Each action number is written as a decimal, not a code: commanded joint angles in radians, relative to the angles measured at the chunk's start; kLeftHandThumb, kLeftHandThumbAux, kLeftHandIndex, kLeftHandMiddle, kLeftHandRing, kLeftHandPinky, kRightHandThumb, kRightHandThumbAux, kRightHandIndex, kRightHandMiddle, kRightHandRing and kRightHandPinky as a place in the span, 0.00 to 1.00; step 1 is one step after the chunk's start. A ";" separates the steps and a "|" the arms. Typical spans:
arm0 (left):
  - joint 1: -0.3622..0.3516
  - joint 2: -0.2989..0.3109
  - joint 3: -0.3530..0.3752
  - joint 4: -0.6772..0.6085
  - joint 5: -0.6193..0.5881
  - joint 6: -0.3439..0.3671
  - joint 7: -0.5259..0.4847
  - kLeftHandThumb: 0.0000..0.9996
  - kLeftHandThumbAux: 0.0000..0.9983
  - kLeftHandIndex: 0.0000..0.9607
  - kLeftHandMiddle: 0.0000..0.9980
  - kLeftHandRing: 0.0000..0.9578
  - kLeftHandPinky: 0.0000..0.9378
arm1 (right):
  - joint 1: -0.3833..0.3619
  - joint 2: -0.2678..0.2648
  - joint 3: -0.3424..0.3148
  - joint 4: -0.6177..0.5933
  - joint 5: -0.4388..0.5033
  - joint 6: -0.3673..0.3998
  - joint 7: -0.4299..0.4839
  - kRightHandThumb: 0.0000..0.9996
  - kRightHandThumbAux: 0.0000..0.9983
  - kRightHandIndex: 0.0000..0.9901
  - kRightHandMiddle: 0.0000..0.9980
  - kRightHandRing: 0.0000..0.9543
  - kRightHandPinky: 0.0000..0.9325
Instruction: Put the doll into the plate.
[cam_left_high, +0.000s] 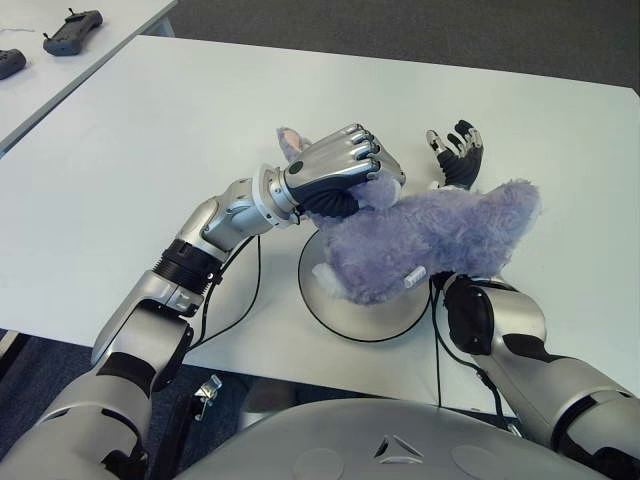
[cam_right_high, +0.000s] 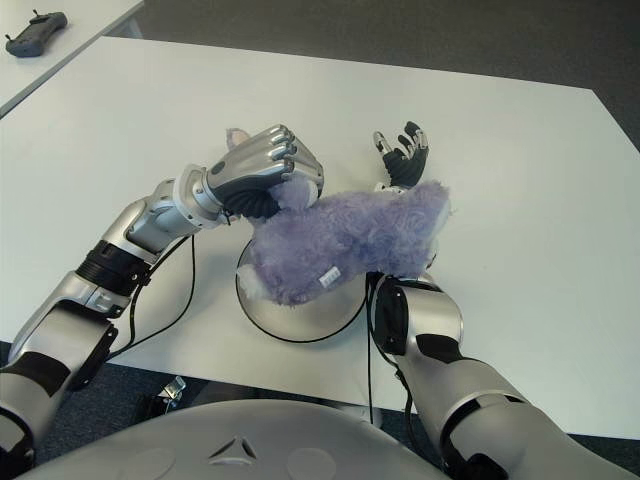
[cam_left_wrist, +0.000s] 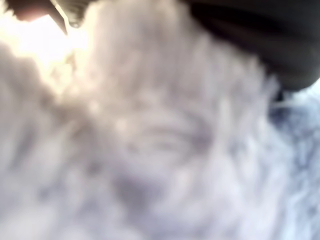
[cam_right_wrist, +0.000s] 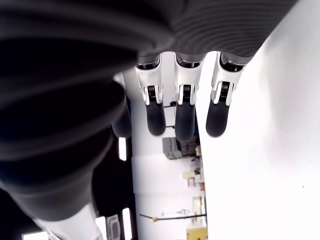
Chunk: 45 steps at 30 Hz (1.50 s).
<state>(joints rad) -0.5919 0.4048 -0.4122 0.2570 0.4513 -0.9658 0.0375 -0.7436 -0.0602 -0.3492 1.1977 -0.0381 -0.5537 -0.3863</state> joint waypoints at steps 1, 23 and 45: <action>0.042 -0.037 0.003 0.040 -0.055 0.045 -0.055 0.73 0.71 0.76 0.84 0.87 0.92 | 0.277 0.083 -0.028 0.160 0.033 0.132 -0.007 0.19 0.82 0.18 0.18 0.19 0.21; 0.127 -0.091 0.017 0.030 -0.219 0.167 -0.161 0.89 0.67 0.79 0.85 0.88 0.92 | 0.281 0.096 -0.036 0.162 0.039 0.116 -0.016 0.15 0.76 0.20 0.14 0.14 0.16; 0.192 -0.089 0.019 0.025 -0.219 0.214 -0.193 0.89 0.66 0.80 0.84 0.87 0.87 | 0.291 0.079 -0.017 0.164 0.011 0.141 0.015 0.00 0.76 0.18 0.12 0.09 0.11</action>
<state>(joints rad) -0.4742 0.3142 -0.4012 0.2687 0.2334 -0.8096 -0.1043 -0.7429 -0.0566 -0.3598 1.1976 -0.0403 -0.5651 -0.3888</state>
